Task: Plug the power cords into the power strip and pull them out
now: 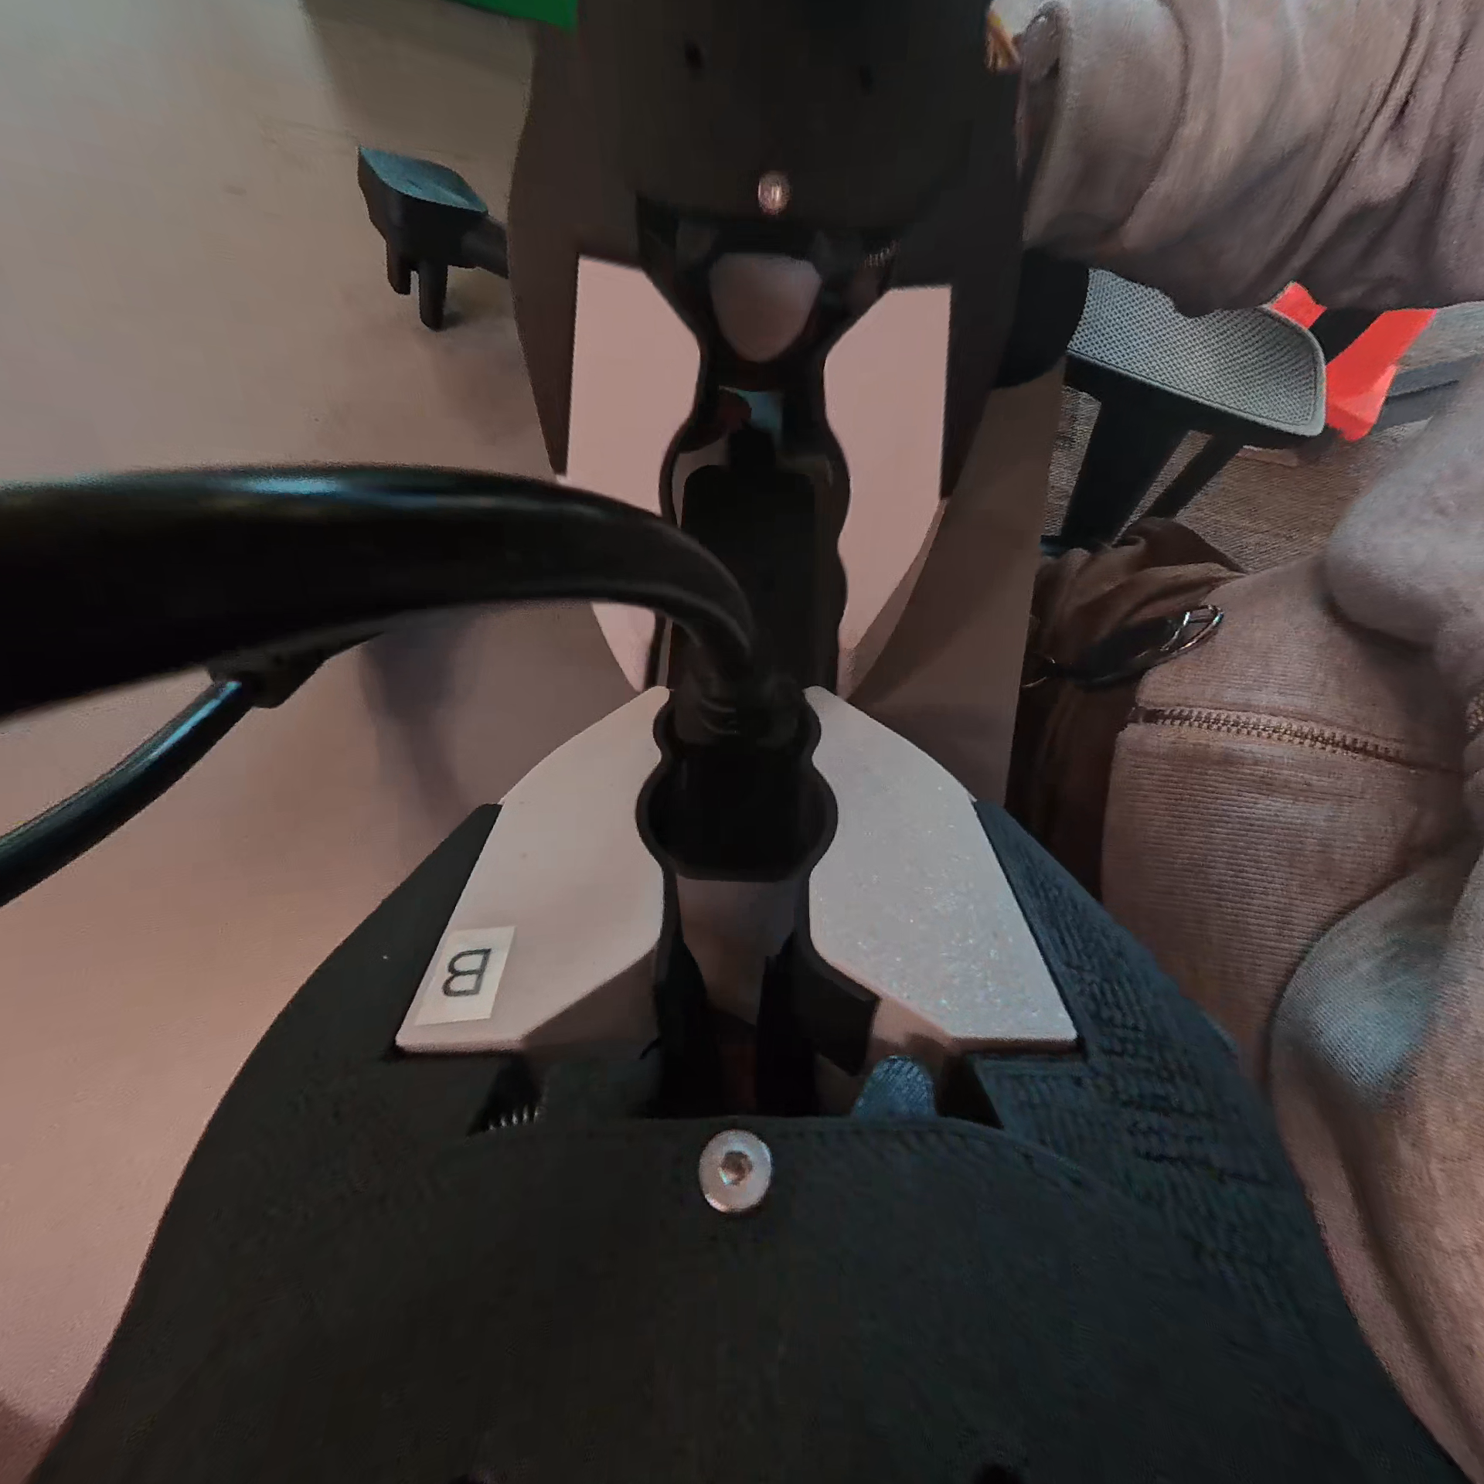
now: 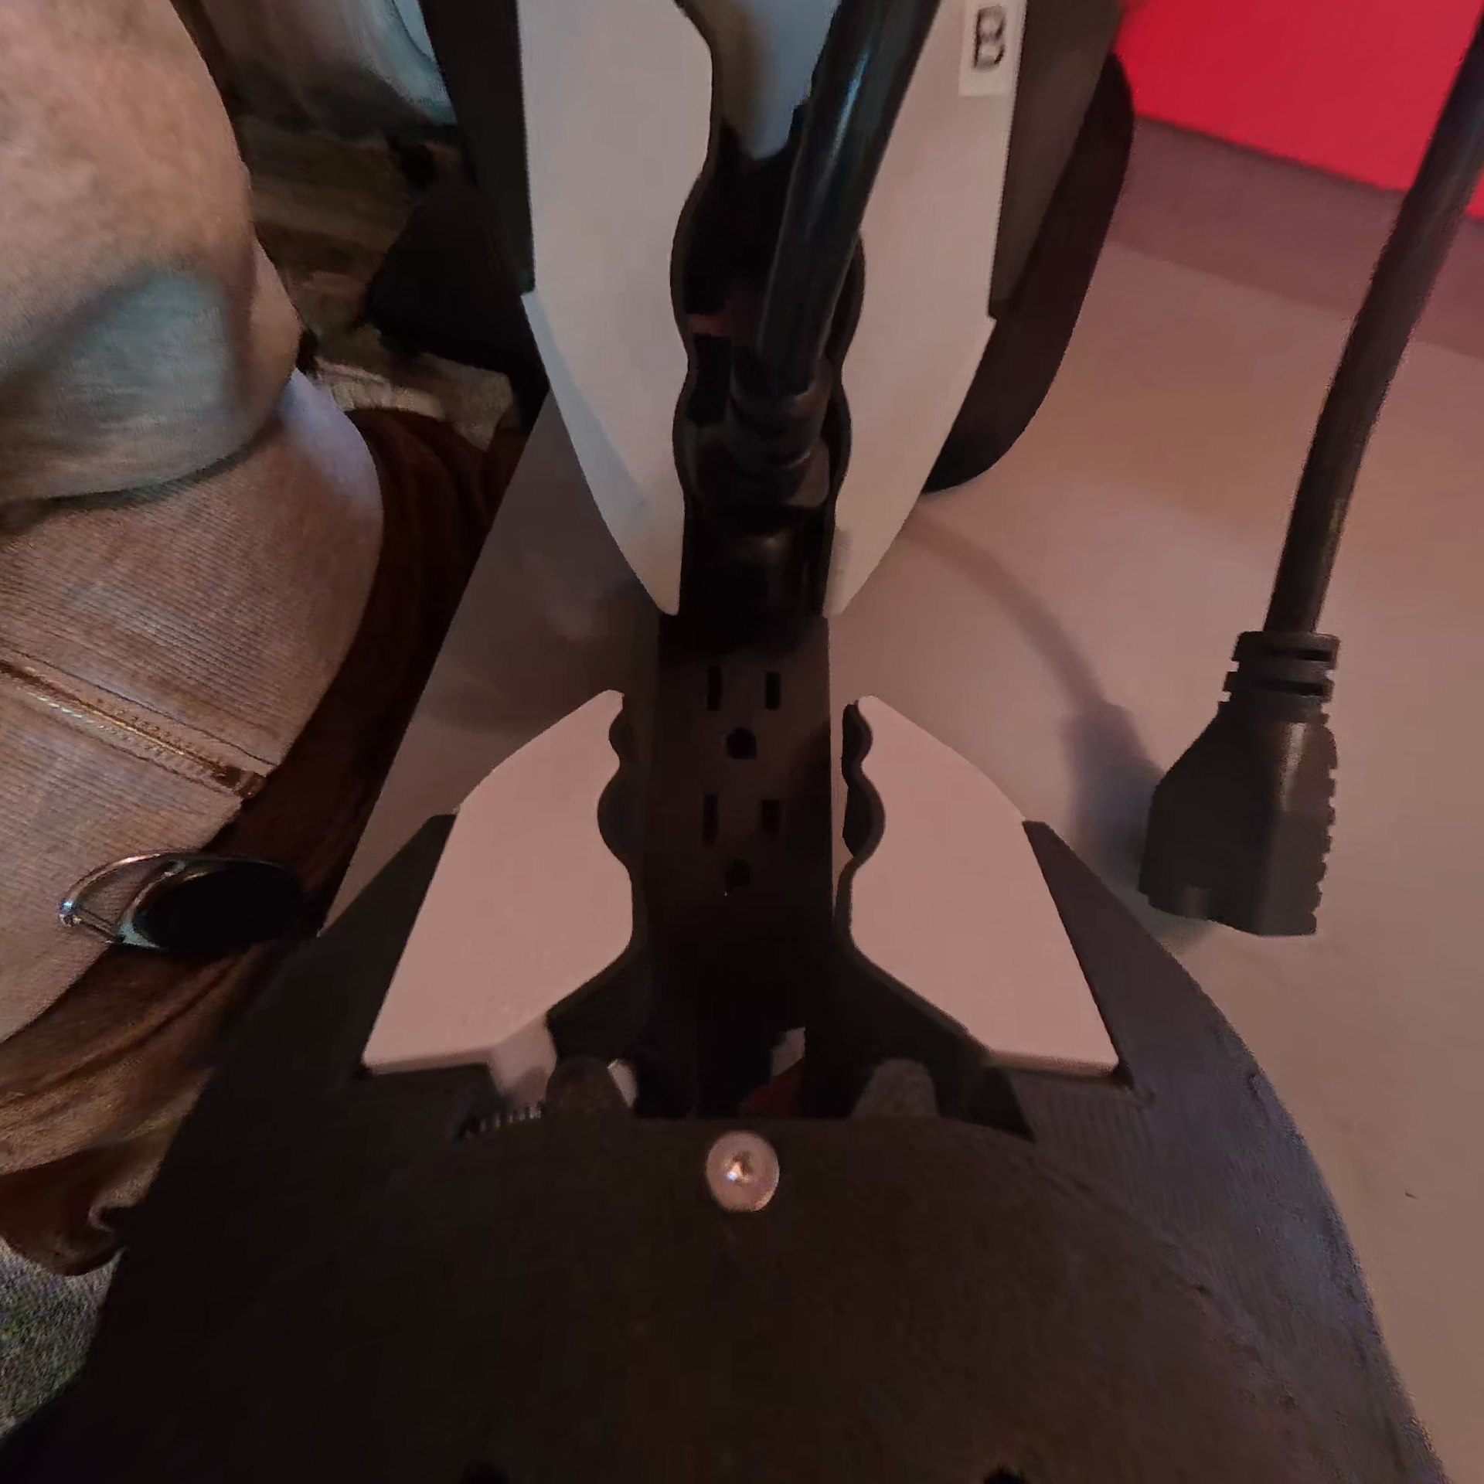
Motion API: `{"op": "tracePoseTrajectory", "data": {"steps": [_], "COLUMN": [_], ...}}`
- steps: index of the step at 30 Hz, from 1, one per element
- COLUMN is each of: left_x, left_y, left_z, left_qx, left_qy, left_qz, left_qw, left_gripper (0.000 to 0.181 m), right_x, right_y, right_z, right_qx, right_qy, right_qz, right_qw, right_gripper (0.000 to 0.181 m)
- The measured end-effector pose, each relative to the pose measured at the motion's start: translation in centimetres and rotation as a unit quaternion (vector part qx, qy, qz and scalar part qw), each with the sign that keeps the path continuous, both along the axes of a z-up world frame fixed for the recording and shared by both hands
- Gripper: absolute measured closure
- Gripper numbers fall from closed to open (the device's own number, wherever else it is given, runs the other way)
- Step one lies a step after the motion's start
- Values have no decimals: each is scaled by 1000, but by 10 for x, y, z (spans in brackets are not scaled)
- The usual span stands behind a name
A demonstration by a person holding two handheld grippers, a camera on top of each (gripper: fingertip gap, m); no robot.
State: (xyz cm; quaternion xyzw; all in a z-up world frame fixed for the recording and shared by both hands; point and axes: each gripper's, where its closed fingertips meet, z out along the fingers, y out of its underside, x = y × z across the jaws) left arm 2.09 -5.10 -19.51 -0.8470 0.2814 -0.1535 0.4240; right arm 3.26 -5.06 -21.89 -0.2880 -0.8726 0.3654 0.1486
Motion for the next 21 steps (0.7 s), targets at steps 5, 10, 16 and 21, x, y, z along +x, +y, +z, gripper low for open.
{"op": "tracePoseTrajectory", "data": {"steps": [5,10,16,21], "left_x": [-1,-3,-3,0], "left_y": [-3,-7,-9,-14], "left_z": [1,10,12,7], "left_qx": [17,23,25,2], "left_qy": [13,-18,-1,7], "left_qz": [-4,-23,-49,-68], "left_qw": [1000,999,999,998], "left_gripper": [156,157,156,146], "right_x": [0,2,2,2], "right_y": [-2,0,-2,-2], "right_z": [-8,-7,-7,-7], "right_qx": [16,13,1,-3], "right_qy": [-11,-11,-11,-11], "right_qz": [4,5,9,8], "right_qw": [1000,1000,1000,1000], "right_gripper": [135,135,135,135]}}
